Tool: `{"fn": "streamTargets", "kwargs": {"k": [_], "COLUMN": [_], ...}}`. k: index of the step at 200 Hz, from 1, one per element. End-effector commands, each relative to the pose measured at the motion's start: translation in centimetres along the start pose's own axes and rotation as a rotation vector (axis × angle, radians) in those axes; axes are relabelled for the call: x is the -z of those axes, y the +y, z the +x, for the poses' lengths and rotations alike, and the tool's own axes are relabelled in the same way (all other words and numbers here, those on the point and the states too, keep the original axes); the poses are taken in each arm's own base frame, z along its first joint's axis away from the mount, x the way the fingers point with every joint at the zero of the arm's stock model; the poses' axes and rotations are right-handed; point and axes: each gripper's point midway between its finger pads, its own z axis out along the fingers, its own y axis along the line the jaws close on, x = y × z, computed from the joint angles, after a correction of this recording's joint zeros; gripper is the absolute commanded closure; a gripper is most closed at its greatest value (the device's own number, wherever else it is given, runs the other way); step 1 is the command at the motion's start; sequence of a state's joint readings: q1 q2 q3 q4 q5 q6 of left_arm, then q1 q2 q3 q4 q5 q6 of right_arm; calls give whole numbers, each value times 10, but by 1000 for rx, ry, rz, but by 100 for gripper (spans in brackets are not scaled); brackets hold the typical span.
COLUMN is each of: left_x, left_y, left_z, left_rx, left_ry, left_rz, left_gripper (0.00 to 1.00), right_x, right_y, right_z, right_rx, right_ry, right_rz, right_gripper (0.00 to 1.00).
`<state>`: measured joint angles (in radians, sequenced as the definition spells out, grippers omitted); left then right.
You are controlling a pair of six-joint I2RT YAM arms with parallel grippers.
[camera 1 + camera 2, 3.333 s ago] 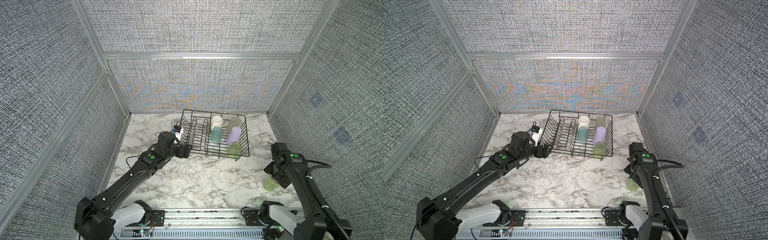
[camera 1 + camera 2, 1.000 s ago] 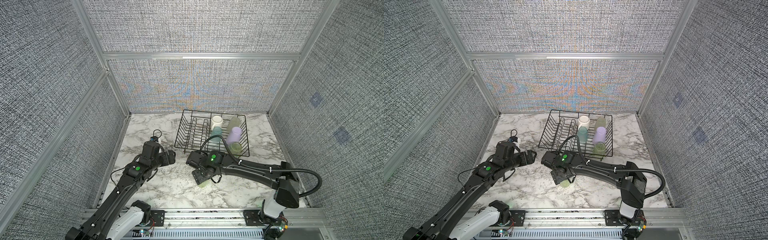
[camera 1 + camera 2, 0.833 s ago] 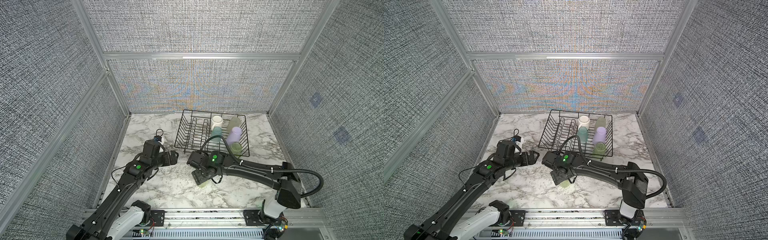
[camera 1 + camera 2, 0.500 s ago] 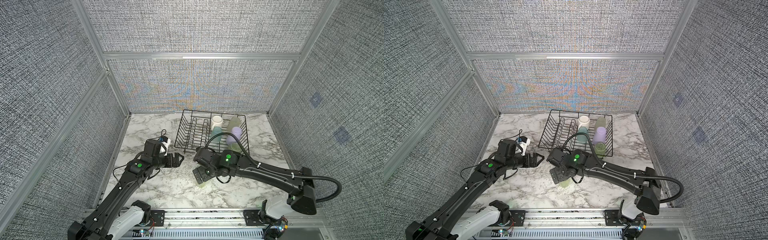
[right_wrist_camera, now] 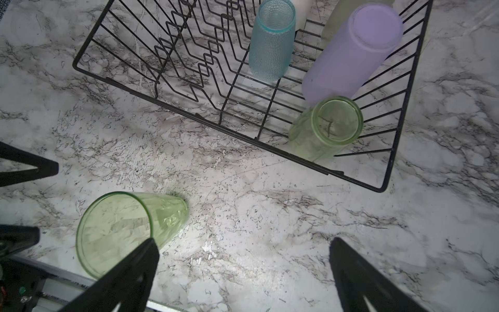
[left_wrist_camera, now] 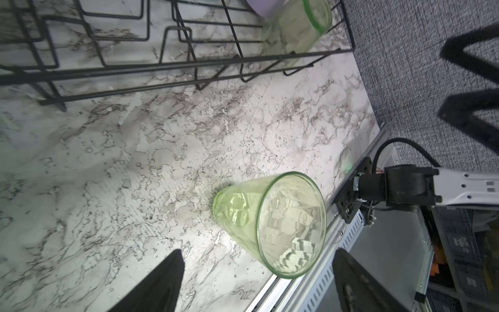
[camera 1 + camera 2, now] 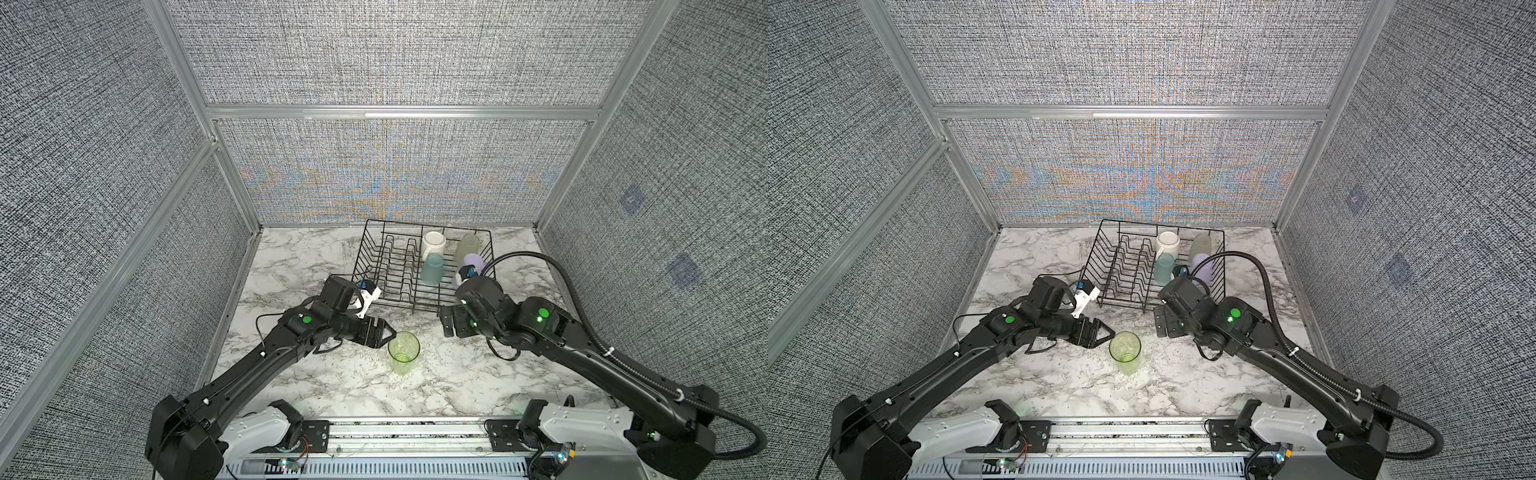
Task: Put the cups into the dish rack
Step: 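Grasp the green glass cup with the left gripper while the right gripper approaches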
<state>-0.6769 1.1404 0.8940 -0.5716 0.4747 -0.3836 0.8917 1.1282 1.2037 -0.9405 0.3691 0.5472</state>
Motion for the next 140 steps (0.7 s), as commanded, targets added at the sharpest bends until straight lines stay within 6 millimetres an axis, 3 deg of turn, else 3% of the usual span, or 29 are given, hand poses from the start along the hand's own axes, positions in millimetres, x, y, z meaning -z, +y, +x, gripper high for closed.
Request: {"fn": "streamTargets", "kwargs": {"k": [1,28,59,110,125,140], "left_x": [-9,-24,-37,-57,-61,-62], "left_y": [4,8,14,25,29,30], "left_z": [11,22,21,31,34,33], "left_rx": [-21,-36,-34,-30,-23,-22], "left_ry": [49,106,146,230,240,247], "left_rz": [-29,-82,-152,-204,-221,-226], "left_gripper": [15,18,26,53,59,65], "right_x": [-5,-16,-26,-38,-36,-42], "right_y": [7,9,8,4,7,4], "right_z": [-14,-9,-1,9,4,14], "right_rx": [25,11,3,-40,-60,-59], "right_ry": [-108,-129,-94,-68,-93,-85], "right_rz": [-49,-60,-40,-11,-31,-30], "right_gripper": [1,2,2,2,2,2]}}
